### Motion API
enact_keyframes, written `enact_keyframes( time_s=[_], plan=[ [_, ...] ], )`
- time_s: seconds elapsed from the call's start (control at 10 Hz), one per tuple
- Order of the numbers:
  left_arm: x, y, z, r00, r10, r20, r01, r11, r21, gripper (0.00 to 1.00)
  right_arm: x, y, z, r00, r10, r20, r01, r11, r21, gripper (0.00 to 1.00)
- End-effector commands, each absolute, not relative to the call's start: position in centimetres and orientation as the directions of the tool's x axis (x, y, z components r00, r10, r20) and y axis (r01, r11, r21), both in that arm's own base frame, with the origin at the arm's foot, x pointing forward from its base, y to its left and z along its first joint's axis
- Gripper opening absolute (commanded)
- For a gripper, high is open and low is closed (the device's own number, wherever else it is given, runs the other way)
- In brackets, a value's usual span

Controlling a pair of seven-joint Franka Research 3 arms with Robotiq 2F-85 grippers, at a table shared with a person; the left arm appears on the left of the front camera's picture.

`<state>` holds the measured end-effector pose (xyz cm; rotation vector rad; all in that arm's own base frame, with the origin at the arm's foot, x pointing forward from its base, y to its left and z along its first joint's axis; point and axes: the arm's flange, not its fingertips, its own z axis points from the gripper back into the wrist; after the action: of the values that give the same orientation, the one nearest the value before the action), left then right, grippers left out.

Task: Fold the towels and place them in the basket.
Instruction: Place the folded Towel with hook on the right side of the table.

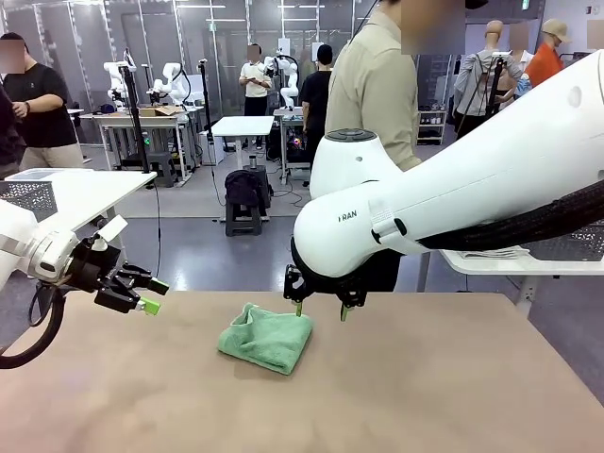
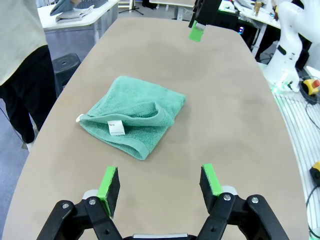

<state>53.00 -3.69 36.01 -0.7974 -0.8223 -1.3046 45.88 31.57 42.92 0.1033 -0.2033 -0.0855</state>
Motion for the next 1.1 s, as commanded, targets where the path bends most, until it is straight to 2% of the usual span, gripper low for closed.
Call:
enact_keyframes(
  time_s=[0.0, 0.5, 1.0],
  plan=[
    [53.0, -3.7, 36.1, 0.079, -0.488, 0.869, 0.995, 0.096, -0.036, 0.82, 46.5, 32.2, 41.9, 0.974, -0.129, 0.188, 0.104, 0.985, 0.136, 0.86],
    [53.0, -3.7, 36.1, 0.079, -0.488, 0.869, 0.995, 0.096, -0.036, 0.82, 51.5, 35.0, 36.2, 0.942, -0.310, 0.131, 0.272, 0.930, 0.249, 0.86],
    [53.0, -3.7, 36.1, 0.079, -0.488, 0.869, 0.995, 0.096, -0.036, 0.82, 52.5, 35.0, 32.4, 0.904, -0.416, 0.100, 0.382, 0.890, 0.250, 0.86]
  ],
)
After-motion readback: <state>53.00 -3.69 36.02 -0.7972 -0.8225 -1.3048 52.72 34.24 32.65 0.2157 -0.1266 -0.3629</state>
